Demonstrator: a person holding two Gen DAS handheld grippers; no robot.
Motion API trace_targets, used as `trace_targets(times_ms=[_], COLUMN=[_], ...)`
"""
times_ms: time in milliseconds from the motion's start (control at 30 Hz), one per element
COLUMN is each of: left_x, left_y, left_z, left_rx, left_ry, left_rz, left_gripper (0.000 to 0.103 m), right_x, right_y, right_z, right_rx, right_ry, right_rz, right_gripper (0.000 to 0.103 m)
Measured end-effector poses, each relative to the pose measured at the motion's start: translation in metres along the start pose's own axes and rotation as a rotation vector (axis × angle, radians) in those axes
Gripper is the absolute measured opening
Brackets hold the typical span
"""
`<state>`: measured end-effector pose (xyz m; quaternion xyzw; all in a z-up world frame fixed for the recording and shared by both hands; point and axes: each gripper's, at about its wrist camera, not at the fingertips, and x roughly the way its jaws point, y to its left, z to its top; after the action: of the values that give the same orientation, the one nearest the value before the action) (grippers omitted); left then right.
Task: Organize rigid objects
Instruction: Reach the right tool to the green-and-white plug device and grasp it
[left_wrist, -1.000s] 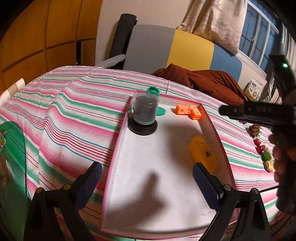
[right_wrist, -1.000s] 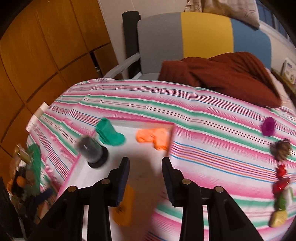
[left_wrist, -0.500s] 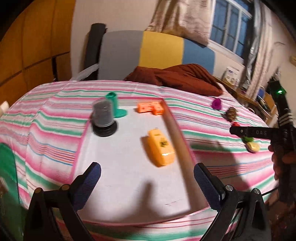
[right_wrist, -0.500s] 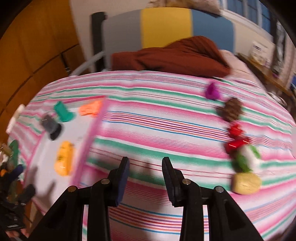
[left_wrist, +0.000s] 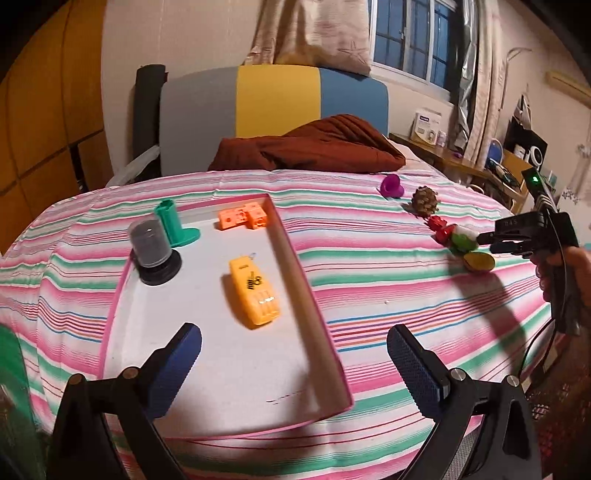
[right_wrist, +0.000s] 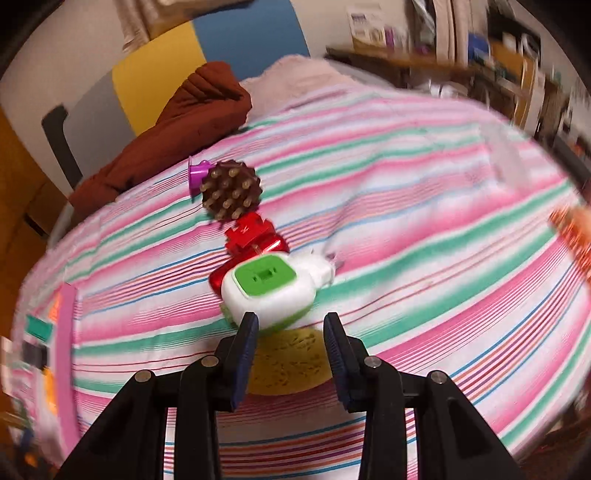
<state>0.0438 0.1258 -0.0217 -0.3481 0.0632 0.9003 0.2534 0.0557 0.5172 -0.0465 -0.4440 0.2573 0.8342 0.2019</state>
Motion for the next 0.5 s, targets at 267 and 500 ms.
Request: trace_targets(times_ms=[267,500], left_x=[0.004,0.002], left_y=[-0.016,-0.017], left_z=[0.000,0.000], left_rx=[0.036,0.035], left_ry=[0.007,0.000], left_rz=[-0.007,-0.004], left_gripper=[0.101,0.101], right_x=[0.011,-0.030], right_y=[0.060,0.045], right_z=[-0.014,0.007], right_rx=[-0.226,-0.169], right_ry=[0.115,-0.126], right_rz=[0.245,0.141], right_gripper=[0.034,0.054])
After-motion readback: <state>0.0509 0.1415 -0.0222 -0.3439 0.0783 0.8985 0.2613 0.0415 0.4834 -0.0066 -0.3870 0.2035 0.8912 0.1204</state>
